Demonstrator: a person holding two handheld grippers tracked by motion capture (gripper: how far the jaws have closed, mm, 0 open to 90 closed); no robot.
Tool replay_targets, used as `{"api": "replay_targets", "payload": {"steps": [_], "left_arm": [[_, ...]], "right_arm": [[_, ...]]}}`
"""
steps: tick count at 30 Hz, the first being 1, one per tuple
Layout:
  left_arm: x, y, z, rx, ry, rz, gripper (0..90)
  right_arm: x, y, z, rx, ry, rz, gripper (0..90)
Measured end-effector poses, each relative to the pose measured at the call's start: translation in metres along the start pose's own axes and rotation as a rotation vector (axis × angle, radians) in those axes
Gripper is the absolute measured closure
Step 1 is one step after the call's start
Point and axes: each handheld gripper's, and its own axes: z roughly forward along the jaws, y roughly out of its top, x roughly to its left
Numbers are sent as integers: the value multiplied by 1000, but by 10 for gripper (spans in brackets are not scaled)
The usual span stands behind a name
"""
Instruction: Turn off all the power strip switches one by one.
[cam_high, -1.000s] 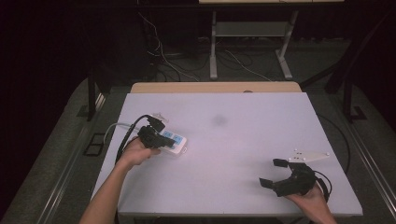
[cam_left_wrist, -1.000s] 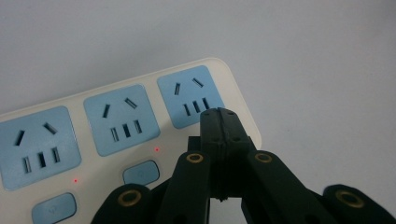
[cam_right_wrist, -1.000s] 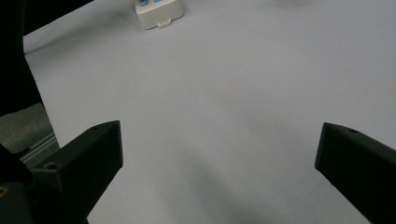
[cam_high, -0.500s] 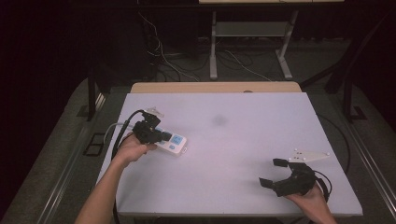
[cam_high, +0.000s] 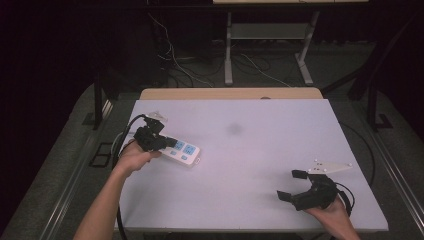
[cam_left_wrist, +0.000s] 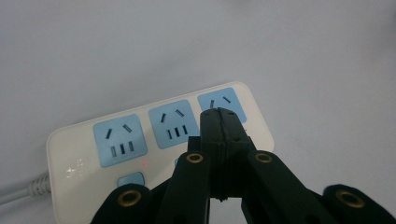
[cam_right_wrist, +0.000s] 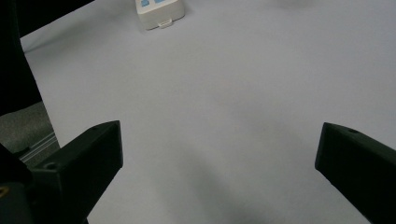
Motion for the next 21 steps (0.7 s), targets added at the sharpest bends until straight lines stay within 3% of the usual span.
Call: {"api": "replay_targets", "payload": {"steps": [21], "left_arm": [[10,-11,14,31,15,-14,892]], "right_arm": [[0,-1,0,7,-2,-2,7]]}}
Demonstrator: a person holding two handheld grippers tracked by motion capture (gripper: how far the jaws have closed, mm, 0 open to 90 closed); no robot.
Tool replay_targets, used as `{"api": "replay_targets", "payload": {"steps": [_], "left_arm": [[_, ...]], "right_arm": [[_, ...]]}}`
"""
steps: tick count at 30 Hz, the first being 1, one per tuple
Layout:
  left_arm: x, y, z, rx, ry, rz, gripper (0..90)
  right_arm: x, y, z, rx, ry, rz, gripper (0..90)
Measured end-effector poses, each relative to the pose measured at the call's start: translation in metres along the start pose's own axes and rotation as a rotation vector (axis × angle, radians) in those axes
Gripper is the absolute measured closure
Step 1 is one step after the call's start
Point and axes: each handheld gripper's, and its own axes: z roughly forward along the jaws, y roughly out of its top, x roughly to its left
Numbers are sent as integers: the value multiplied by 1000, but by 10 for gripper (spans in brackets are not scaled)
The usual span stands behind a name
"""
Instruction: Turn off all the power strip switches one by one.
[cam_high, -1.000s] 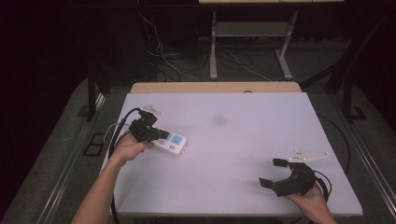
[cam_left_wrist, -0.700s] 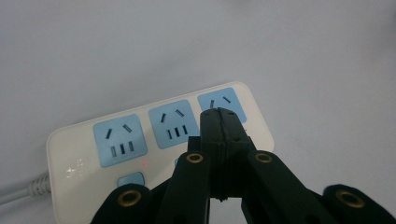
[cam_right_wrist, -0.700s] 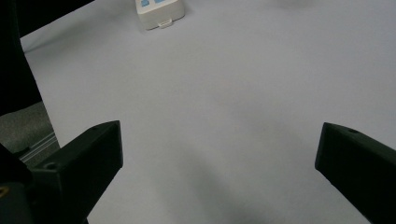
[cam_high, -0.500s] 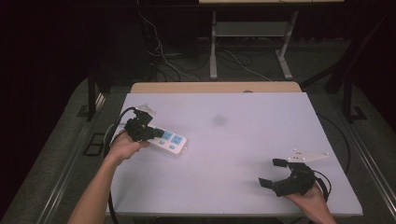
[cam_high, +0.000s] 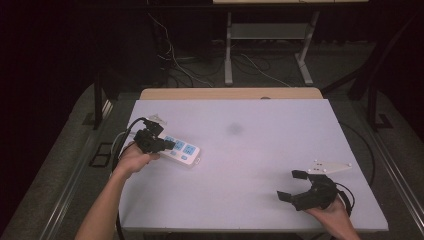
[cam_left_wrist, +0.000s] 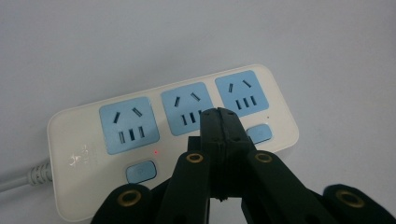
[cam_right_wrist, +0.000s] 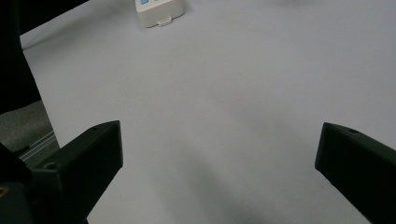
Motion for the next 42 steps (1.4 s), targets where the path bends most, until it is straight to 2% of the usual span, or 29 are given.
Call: {"api": "replay_targets", "payload": {"steps": [24,28,35,42], "left_arm": [[4,-8,21,33,7,-25,892],[5,-9,21,27,-6,-35,892],[4,-9,20,34,-6,-31,893],[6,-10,20,34,-15,-51,894]], "right_arm": [[0,-1,1,10,0,-6,7],[1,-1,1,9,1,-8,7],[1,-1,2,14,1,-10,7],[1,-1,1,16,-1,-11,7]]}}
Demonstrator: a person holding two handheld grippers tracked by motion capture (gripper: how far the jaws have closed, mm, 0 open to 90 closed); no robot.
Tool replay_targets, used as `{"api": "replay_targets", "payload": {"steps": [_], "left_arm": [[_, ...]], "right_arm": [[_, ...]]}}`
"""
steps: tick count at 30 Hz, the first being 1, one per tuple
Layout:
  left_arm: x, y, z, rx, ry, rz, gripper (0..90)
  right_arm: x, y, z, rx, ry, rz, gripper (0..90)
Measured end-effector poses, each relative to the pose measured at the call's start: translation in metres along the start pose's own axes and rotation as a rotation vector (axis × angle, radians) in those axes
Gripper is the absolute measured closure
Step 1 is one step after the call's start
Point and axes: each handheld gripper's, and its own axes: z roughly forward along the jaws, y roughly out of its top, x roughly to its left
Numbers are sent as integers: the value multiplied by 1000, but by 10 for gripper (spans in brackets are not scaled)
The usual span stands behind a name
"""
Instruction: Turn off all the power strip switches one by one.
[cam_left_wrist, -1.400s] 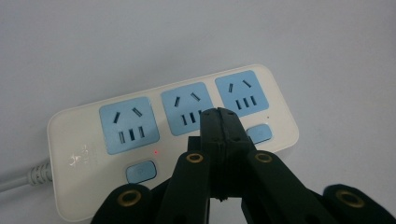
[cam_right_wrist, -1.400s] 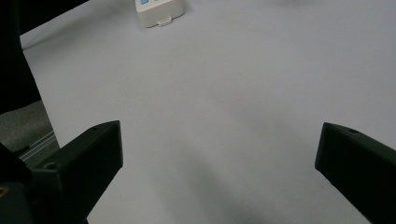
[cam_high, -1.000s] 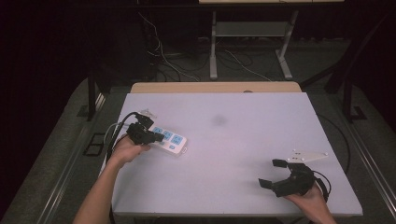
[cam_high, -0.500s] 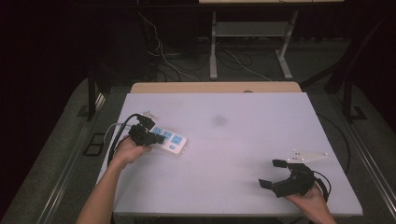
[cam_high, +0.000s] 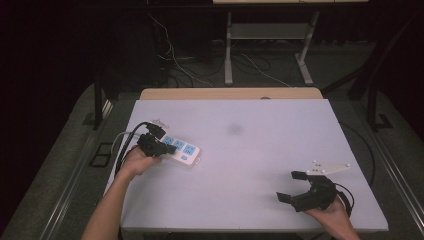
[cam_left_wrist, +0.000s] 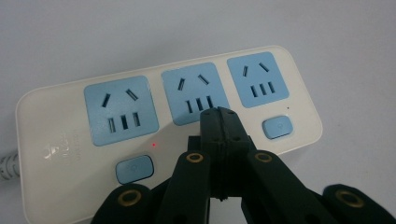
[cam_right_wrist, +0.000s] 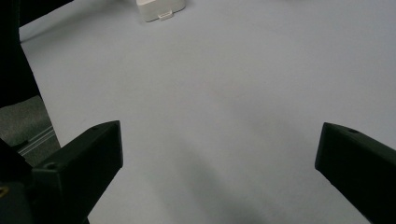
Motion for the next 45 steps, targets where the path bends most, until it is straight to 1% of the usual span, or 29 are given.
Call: {"api": "replay_targets", "payload": {"steps": [6,8,11,14,18,24,35,38,40,42,45], "left_arm": [[1,-1,0,-8,-10,-11,895],[3,-3,0,-13,-20,-22,896],[5,-3,1,-8,-34,-42,897],[5,-2,1,-9,-22,-34,897],[4,-2,1,-10,-18,-34,897],[1,-1,1,-3,-1,-30,896],[1,-1,1,-1,1,-1,895],[0,0,1,0,3,2,894],[2,2,-4,-25,-13,-7,893],[4,5,-10,-32,-10,-1,893],[5,9,-18,-55,-8,-9,892]], "right_arm": [[0,0,-1,1,-1,0,7],[1,0,-1,1,-1,-2,7],[0,-1,-1,2,-1,-4,7],[0,-1,-1,4,-1,-2,8],[0,-1,-1,4,-2,-5,7],[0,-1,-1,5,-3,-2,7],[-1,-2,-1,5,-7,1,7],[-2,-2,-1,5,-8,1,7],[-2,-1,-1,5,-7,0,7],[-2,-1,0,8,-8,2,7],[-2,-2,1,12,-8,1,7]]}}
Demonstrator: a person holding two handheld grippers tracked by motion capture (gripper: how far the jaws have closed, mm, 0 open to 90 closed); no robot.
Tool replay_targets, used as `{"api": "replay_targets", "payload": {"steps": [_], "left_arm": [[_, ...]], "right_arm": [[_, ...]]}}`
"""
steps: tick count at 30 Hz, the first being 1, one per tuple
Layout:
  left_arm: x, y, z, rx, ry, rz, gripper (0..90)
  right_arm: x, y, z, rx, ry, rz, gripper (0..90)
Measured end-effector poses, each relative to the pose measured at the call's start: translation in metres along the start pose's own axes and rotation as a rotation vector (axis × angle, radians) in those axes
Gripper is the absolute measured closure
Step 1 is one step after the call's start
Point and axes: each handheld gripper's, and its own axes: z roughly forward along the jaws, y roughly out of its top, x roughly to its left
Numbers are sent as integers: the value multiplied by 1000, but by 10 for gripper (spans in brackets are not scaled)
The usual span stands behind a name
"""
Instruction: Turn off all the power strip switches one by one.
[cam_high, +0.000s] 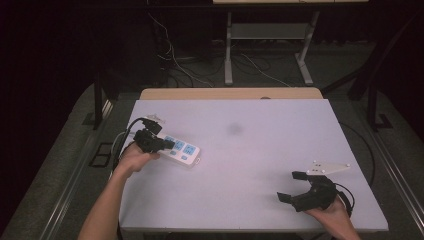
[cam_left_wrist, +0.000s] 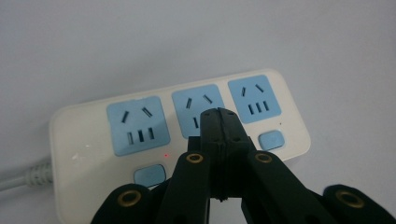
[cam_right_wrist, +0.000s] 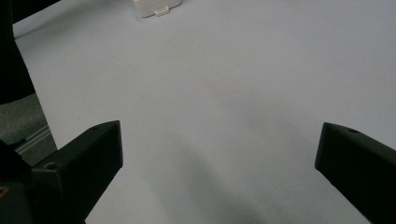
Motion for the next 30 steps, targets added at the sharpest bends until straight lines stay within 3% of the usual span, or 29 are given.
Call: {"api": "replay_targets", "payload": {"steps": [6,19,30], "left_arm": [[3,6,-11,-20,21,9,892],[16,6,-31,-57,65,-24,892],[24,0,-31,-56,87,-40,892]], "right_arm": [[-1,0,-1,-5,-2,5,8],[-1,-1,-1,-4,-3,7,7],[-1,-1,-2,-3,-5,6,7]]}}
